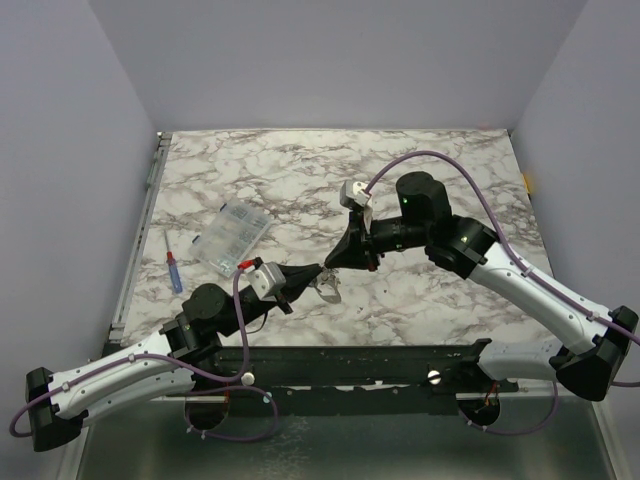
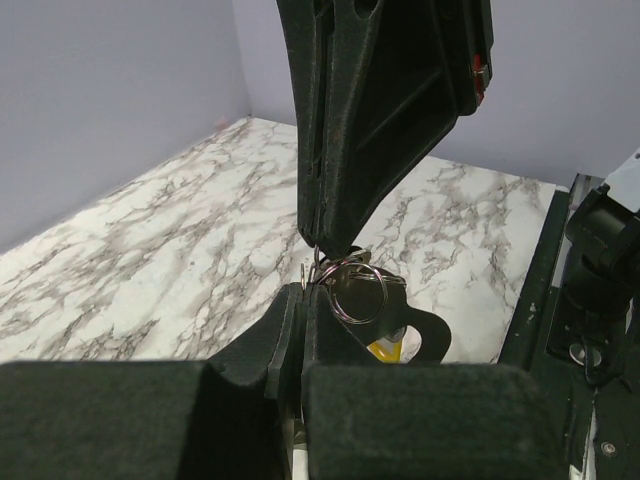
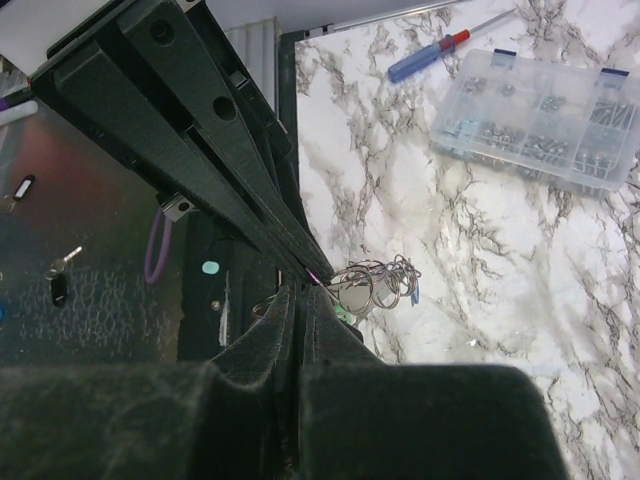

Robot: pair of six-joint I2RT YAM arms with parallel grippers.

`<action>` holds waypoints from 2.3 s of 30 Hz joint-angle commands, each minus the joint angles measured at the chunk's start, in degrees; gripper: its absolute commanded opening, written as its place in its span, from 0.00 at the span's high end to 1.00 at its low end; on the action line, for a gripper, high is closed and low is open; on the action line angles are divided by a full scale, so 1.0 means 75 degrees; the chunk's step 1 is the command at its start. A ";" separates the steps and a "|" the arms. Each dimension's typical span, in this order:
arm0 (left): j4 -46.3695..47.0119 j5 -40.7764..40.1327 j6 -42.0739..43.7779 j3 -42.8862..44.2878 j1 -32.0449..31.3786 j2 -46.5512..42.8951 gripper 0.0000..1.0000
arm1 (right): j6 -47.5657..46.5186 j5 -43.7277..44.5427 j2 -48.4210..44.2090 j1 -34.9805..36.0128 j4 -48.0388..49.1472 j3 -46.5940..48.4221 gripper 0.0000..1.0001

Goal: Put the keys on the keyring

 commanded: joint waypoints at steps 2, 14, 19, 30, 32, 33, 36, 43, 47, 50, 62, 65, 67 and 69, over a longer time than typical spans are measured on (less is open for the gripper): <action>0.0217 0.0180 -0.0025 0.0020 -0.0038 -0.0004 1.00 | 0.0092 -0.0147 0.0041 0.0058 0.0357 -0.0104 0.99; 0.0208 0.0266 -0.0011 0.0020 -0.0037 -0.0012 1.00 | 0.0140 0.0147 0.0176 0.0058 0.0408 -0.0138 0.99; 0.0201 0.0206 -0.0010 0.0030 -0.0037 -0.0018 1.00 | 0.0164 0.0086 0.0163 0.0058 0.0332 -0.0170 0.99; 0.0138 -0.0155 -0.0036 0.0043 -0.0030 -0.0011 1.00 | 0.0218 -0.0079 -0.0107 0.0058 0.0307 -0.0371 0.99; 0.0122 -0.0201 -0.0036 0.0042 -0.0028 -0.0026 1.00 | 0.0235 -0.0065 -0.0158 0.0058 0.0331 -0.0414 0.99; 0.0111 -0.0268 -0.0031 0.0042 -0.0031 -0.0027 1.00 | 0.0246 -0.0064 -0.0179 0.0058 0.0331 -0.0420 0.99; 0.0062 -0.0389 0.0008 0.0064 -0.0025 -0.0036 1.00 | 0.0252 -0.0037 -0.0195 0.0058 0.0343 -0.0444 0.99; 0.0015 -0.0460 0.0016 0.0054 -0.0026 -0.0038 1.00 | 0.0269 0.0112 -0.0331 0.0058 0.0438 -0.0466 0.99; 0.0014 -0.0452 0.0003 0.0076 -0.0025 -0.0024 1.00 | 0.0302 0.0075 -0.0265 0.0058 0.0496 -0.0483 0.99; 0.0035 -0.0387 -0.0005 0.0077 -0.0031 -0.0049 1.00 | 0.0351 0.0099 -0.0217 0.0058 0.0661 -0.0519 0.99; 0.0053 0.0001 0.0143 0.0019 -0.0026 -0.0138 1.00 | 0.0187 0.0669 -0.0052 0.0058 0.0933 -0.0448 0.99; 0.0051 0.0045 0.0181 0.0018 -0.0025 -0.0150 1.00 | 0.0054 0.0866 -0.0180 0.0057 0.0958 -0.0385 0.99; 0.0049 0.0089 0.0192 0.0018 -0.0025 -0.0148 1.00 | -0.0055 0.0914 -0.0157 0.0058 0.0886 -0.0327 0.99; 0.0050 0.0099 0.0186 0.0027 -0.0026 -0.0163 1.00 | -0.0112 0.0794 -0.0019 0.0058 0.0769 -0.0251 0.99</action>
